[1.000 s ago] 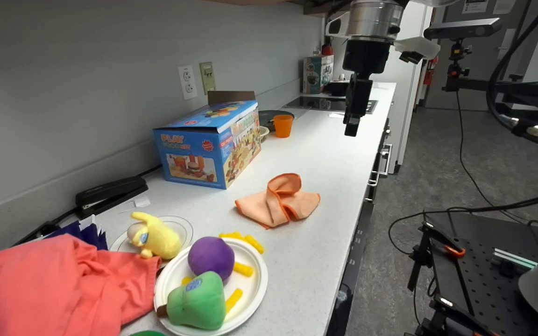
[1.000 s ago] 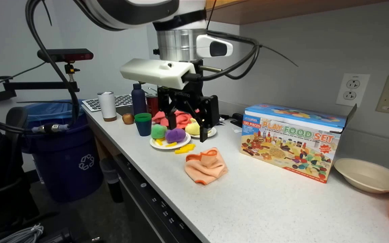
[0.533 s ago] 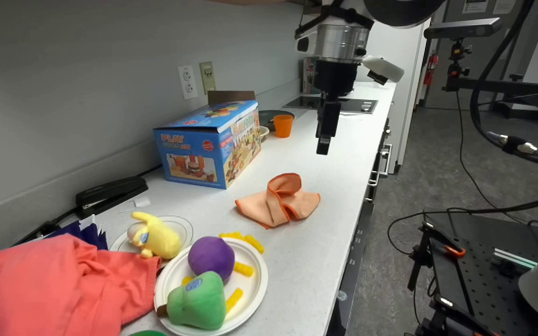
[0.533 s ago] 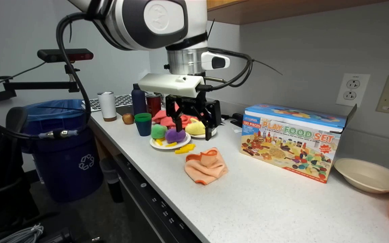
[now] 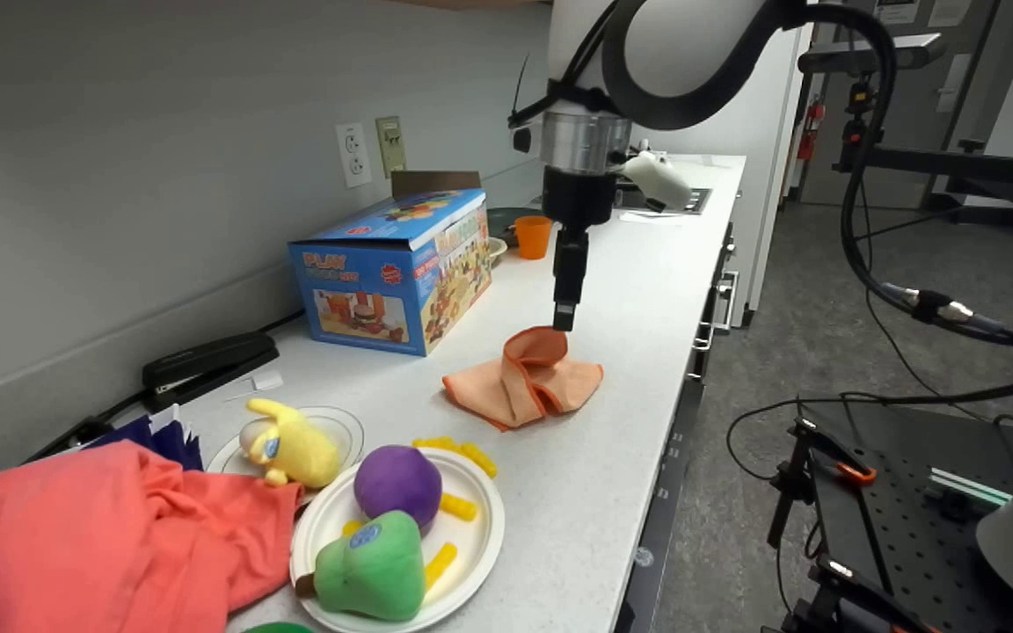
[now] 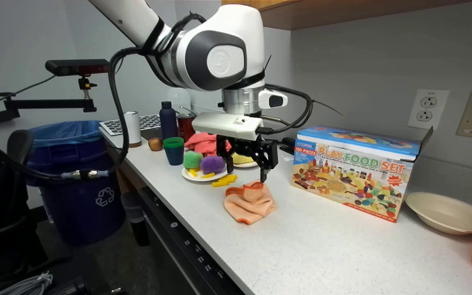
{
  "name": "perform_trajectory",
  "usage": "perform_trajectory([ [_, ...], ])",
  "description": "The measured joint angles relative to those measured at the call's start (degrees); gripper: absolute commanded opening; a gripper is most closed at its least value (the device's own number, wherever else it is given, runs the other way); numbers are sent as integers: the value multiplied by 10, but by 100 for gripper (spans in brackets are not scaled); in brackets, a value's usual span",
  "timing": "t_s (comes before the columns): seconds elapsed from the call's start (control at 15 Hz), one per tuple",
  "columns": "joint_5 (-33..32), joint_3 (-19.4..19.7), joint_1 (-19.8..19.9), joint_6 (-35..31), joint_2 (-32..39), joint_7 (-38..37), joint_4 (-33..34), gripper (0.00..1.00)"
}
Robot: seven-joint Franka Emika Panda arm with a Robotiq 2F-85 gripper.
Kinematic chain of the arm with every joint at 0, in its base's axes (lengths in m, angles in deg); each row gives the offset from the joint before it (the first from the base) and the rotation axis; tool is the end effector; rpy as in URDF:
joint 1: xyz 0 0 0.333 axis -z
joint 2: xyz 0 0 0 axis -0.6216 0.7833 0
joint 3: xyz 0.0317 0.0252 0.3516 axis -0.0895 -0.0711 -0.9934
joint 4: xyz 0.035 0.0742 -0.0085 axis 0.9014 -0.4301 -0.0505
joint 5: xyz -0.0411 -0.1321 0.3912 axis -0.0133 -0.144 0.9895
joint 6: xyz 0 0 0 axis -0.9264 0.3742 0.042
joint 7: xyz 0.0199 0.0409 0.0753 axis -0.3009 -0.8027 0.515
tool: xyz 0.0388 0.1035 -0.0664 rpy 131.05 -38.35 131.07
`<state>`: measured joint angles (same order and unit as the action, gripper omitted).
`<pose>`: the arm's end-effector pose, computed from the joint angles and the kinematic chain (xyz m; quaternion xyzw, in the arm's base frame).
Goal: Unfold the cloth on the counter
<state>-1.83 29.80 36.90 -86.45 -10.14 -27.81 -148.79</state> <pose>0.5200 -0.0181 0.3643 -0.9896 -0.1335 -0.0532 0.0032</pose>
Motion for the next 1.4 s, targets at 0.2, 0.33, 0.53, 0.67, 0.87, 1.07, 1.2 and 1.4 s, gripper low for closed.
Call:
perform_trajectory([
  [0.2, 1, 0, 2, 0, 42, -4, 17, 90],
  [0.33, 5, 0, 4, 0, 64, -6, 29, 65],
  [0.53, 15, 0, 9, 0, 87, -8, 46, 42],
  [0.67, 20, 0, 15, 0, 94, -8, 55, 27],
  [0.87, 20, 0, 25, 0, 97, -9, 64, 5],
  [1.07, 20, 0, 32, -3, 94, -9, 70, 0],
  [1.2, 20, 0, 37, -5, 88, -9, 73, 0],
  [1.4, 20, 2, 43, -10, 74, -9, 73, 0],
])
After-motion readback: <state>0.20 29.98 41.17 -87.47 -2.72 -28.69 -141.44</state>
